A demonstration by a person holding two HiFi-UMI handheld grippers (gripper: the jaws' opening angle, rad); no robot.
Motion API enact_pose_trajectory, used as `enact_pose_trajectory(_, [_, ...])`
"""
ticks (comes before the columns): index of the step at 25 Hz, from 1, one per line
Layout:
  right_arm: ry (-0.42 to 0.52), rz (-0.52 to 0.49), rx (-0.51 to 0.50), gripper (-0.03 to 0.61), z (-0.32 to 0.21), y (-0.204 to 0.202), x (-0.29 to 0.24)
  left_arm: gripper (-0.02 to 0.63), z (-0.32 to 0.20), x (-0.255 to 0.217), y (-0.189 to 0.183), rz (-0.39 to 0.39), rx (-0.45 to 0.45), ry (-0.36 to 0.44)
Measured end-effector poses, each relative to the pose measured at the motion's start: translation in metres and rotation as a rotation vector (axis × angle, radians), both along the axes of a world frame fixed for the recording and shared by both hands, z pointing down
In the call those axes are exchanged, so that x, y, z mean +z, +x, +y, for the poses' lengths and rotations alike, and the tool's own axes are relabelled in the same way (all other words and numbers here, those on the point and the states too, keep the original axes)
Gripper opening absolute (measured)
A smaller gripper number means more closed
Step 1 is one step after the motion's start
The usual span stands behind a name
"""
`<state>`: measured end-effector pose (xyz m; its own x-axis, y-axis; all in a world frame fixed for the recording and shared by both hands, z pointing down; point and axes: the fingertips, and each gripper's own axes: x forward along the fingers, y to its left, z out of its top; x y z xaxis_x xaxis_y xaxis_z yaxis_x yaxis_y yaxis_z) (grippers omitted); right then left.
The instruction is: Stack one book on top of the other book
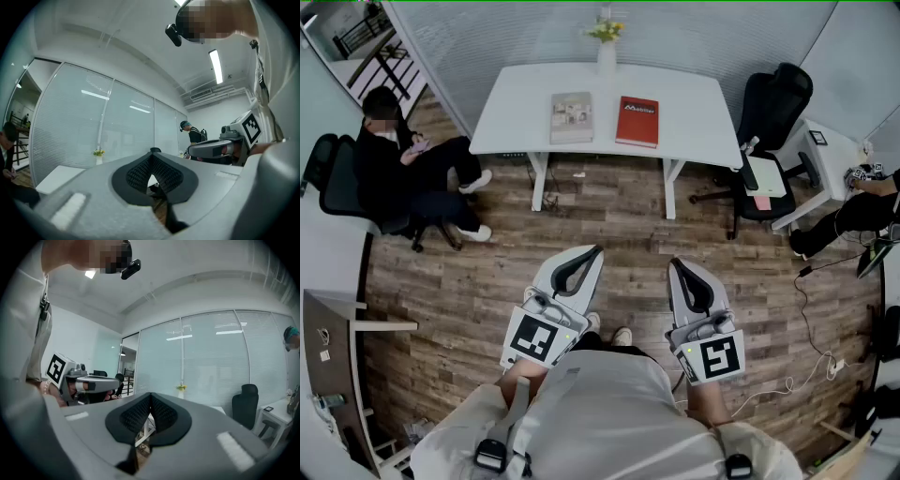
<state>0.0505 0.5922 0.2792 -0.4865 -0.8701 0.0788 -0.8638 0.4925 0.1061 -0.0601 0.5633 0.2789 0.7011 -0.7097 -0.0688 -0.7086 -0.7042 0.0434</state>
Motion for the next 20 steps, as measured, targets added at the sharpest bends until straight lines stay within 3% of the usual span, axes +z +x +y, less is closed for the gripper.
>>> enact_pose_trajectory(20, [0.018,-0.02,0.04,0.005,-0.036,-0.057,0.004,-0.002,-0.036,0.011,-0.062,-0.001,0.007,-0.016])
